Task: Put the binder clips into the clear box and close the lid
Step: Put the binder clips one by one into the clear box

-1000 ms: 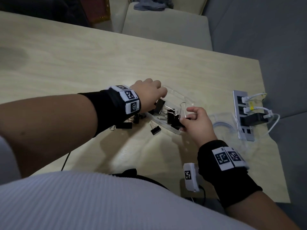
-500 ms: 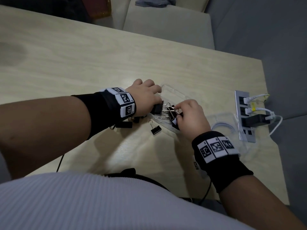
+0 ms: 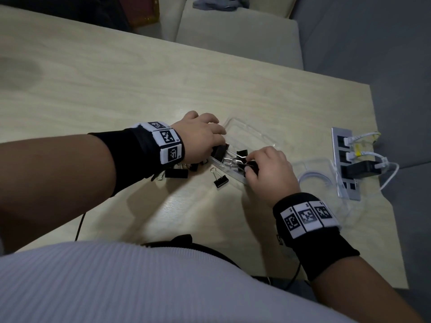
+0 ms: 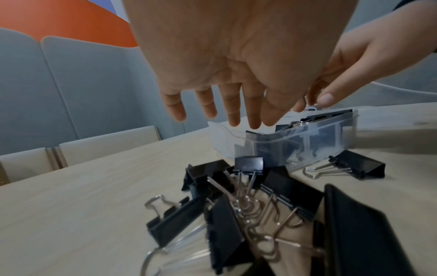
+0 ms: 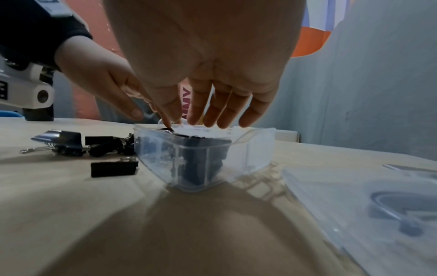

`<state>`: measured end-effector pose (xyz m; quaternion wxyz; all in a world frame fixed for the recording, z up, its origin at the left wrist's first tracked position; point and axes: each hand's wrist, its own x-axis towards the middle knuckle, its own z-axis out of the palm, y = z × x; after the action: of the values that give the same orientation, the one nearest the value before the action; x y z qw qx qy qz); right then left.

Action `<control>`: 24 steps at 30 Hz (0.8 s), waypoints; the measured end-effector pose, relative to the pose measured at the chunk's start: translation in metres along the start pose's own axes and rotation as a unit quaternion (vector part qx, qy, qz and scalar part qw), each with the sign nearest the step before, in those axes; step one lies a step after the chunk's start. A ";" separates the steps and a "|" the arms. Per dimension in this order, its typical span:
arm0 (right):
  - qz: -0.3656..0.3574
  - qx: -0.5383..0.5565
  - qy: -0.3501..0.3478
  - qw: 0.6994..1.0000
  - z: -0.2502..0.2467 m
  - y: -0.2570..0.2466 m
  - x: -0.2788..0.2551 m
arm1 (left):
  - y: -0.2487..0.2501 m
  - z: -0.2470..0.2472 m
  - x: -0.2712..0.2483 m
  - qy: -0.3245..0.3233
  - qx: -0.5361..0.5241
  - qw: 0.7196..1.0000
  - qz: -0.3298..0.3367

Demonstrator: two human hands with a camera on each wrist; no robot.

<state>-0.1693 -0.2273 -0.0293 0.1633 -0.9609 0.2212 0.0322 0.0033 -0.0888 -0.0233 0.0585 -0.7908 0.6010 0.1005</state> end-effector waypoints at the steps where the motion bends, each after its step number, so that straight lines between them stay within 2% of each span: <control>1: -0.004 -0.020 -0.009 1.000 0.000 0.001 -0.002 | -0.001 0.000 -0.002 0.003 -0.004 1.000 0.000; 4: -0.016 -0.039 -0.015 0.999 0.003 0.005 -0.009 | -0.004 -0.001 -0.009 0.026 -0.029 0.999 -0.006; 8: -0.055 0.015 0.082 0.995 0.008 -0.008 -0.017 | -0.014 -0.005 -0.027 0.033 -0.070 0.996 -0.051; 9: -0.080 0.031 0.086 0.993 0.009 -0.014 -0.020 | -0.018 -0.005 -0.032 0.030 -0.075 0.995 -0.055; 11: -0.134 0.048 0.036 0.989 0.015 -0.026 -0.026 | -0.026 -0.004 -0.044 0.008 -0.085 0.994 -0.062; 13: -0.158 0.034 -0.022 0.987 0.022 -0.034 -0.030 | -0.034 -0.001 -0.058 -0.022 -0.095 0.993 -0.061; 18: -0.109 0.021 -0.077 0.991 0.030 -0.041 -0.026 | -0.030 0.009 -0.088 -0.126 0.031 0.991 0.001; 24: -0.091 0.029 -0.090 0.991 0.027 -0.046 -0.019 | -0.010 0.026 -0.088 -0.105 0.052 0.992 -0.042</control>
<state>-0.1660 -0.1721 -0.0387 0.2124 -0.9651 0.1185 0.0969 -0.0117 0.0020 -0.0291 0.1668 -0.7965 0.5618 0.1487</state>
